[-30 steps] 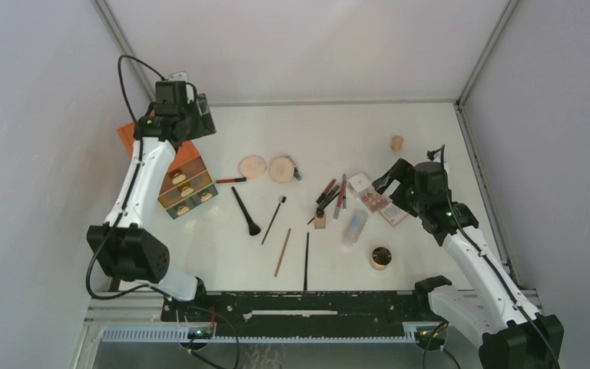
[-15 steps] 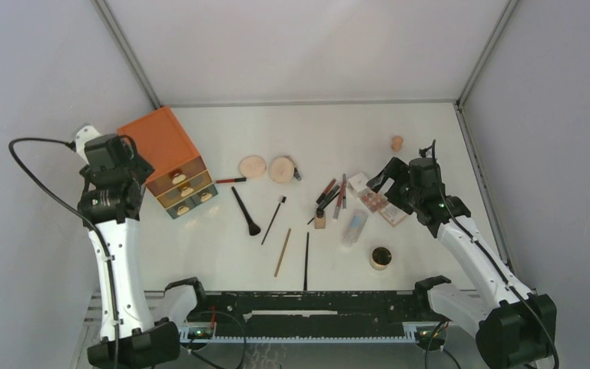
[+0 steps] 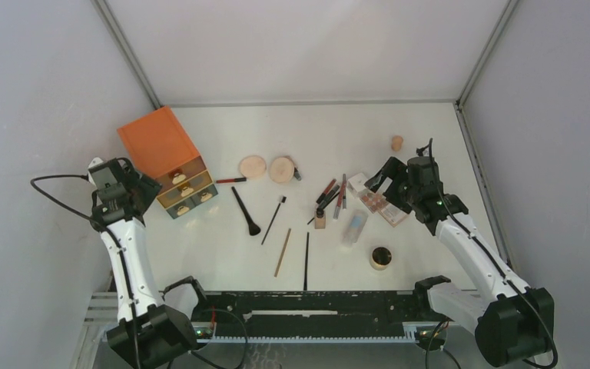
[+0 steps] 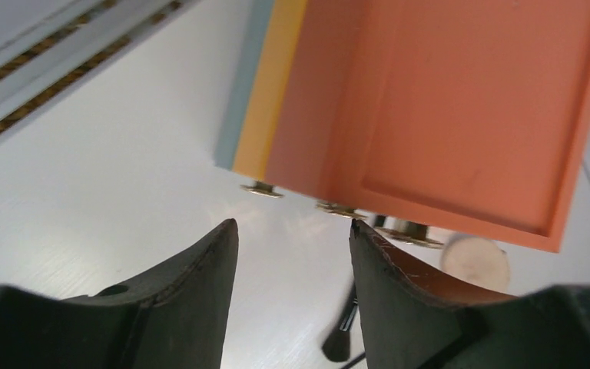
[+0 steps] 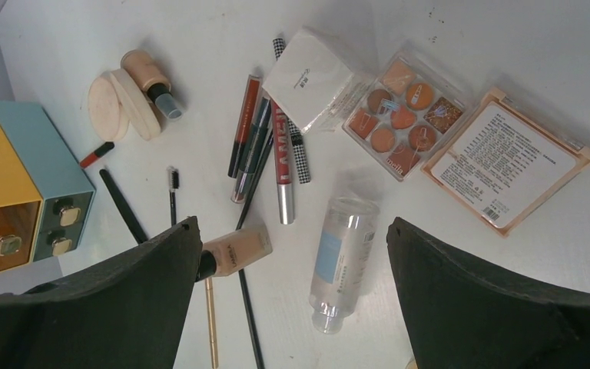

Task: Organize the makeup
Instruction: Move the storage box to the center of the board.

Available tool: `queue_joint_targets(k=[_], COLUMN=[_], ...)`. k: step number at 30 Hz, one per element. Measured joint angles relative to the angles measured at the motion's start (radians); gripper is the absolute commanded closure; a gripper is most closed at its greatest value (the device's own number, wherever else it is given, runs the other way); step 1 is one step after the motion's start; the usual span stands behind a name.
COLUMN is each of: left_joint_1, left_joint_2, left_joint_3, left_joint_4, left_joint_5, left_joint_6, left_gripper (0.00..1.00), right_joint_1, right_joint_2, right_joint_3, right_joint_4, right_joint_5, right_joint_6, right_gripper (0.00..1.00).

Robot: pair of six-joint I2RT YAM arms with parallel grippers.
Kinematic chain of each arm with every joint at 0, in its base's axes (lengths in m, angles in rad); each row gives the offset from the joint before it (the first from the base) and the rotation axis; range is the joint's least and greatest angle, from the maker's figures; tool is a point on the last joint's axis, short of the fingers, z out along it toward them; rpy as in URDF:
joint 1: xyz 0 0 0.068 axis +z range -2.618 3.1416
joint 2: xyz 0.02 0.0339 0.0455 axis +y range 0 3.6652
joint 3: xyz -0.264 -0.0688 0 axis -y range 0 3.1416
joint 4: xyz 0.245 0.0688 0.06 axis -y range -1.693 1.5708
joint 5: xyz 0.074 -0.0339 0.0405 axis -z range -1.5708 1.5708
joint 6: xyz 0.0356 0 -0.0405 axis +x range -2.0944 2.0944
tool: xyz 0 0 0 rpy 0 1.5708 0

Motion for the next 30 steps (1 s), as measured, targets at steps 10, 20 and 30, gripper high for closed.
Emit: queue_joint_targets(k=[10, 20, 30], left_joint_1=[-0.008, -0.104, -0.061], left_joint_2=[0.018, 0.217, 0.4], left_joint_3=[-0.012, 0.296, 0.364], left_joint_4=[0.072, 0.024, 0.076], left_joint_5=[0.029, -0.261, -0.249], left_joint_6=[0.0, 0.029, 0.017], left_gripper=[0.31, 0.29, 0.42], right_joint_1=[-0.04, -0.071, -0.054], right_joint_2=[-0.005, 0.07, 0.087], right_joint_3=[0.0, 0.055, 0.073], right_joint_4=[-0.009, 0.014, 0.016], right_joint_5=[-0.045, -0.168, -0.187], right_joint_6=[-0.014, -0.013, 0.006], right_gripper=[0.03, 0.05, 0.07])
